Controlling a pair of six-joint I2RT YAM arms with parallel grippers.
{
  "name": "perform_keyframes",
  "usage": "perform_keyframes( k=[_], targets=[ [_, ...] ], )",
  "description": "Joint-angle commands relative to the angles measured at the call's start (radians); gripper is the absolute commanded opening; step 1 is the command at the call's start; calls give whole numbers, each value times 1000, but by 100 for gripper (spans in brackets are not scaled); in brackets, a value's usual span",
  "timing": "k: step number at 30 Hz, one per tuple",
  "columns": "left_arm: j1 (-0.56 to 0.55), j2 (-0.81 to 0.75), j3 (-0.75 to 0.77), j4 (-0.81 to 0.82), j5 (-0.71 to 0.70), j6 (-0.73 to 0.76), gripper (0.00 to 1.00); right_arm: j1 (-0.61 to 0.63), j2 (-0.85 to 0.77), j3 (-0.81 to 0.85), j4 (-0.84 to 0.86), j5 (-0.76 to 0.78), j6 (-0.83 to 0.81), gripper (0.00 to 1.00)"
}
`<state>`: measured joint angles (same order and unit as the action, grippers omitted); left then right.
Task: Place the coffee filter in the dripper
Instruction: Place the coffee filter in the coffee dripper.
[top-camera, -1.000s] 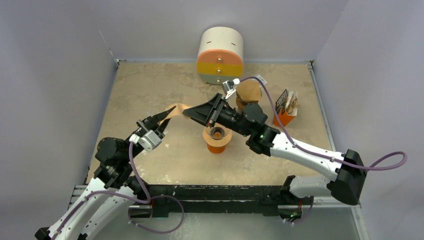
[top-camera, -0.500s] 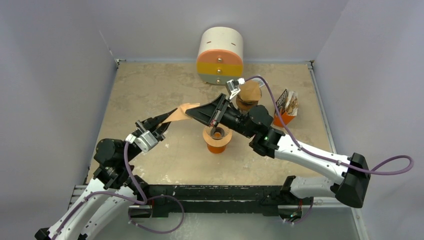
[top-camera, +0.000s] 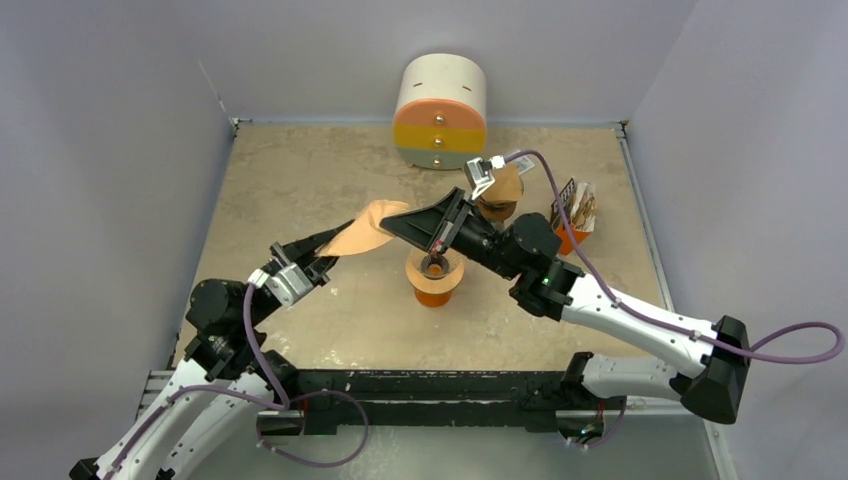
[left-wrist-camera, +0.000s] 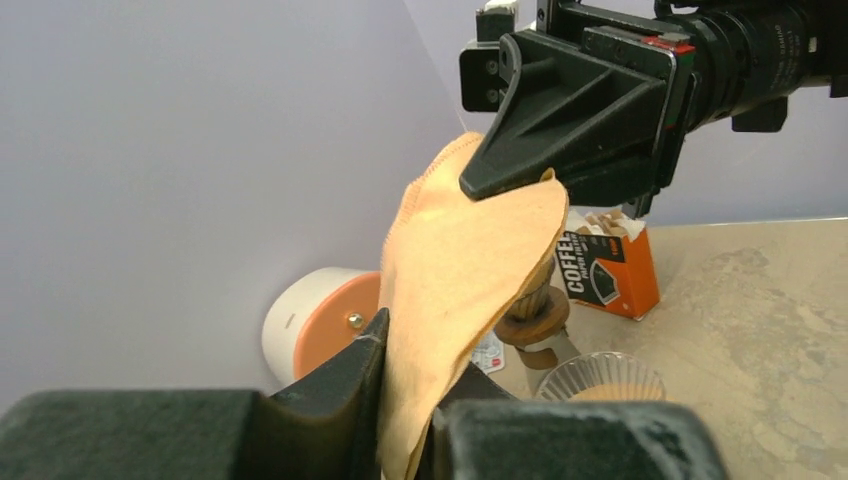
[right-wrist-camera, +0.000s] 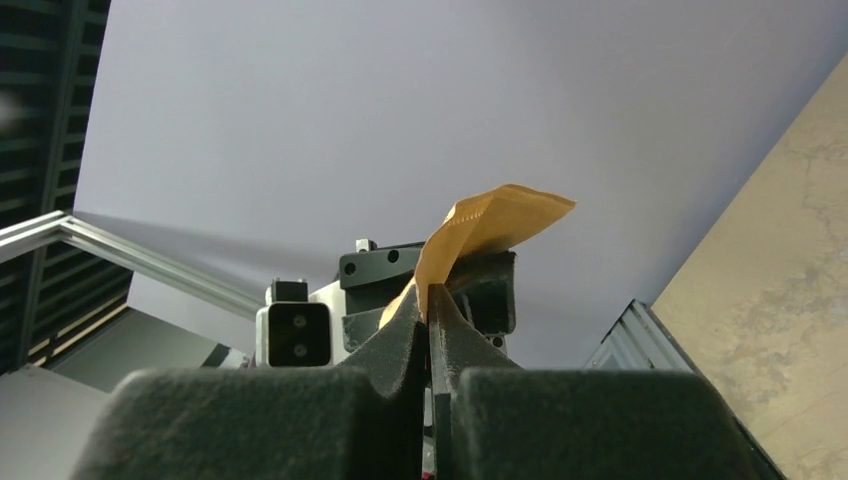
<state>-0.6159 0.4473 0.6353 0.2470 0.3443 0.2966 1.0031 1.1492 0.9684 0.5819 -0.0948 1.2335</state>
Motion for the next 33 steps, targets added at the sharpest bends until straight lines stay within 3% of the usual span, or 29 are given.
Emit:
perform_keyframes(
  k=[1, 5, 7, 10, 17, 23, 33],
  targets=[
    [-2, -16, 38, -82, 55, -11, 15, 5, -52, 36, -41, 52, -42, 0],
    [-1, -7, 117, -235, 103, 22, 25, 4, -69, 60, -116, 82, -185, 0],
    [-1, 0, 160, -338, 115, 38, 36, 5, -72, 80, -159, 92, -237, 0],
    [-2, 8, 223, -438, 128, 55, 41, 5, -75, 120, -261, 123, -340, 0],
    [-2, 23, 332, -613, 114, 123, 43, 5, -63, 215, -436, 196, -508, 0],
    [-2, 54, 394, -678, 241, 138, 41, 4, -26, 306, -567, 250, -622, 0],
    [-1, 246, 488, -672, 253, -98, 36, 5, 93, 515, -836, 299, -734, 0]
  ],
)
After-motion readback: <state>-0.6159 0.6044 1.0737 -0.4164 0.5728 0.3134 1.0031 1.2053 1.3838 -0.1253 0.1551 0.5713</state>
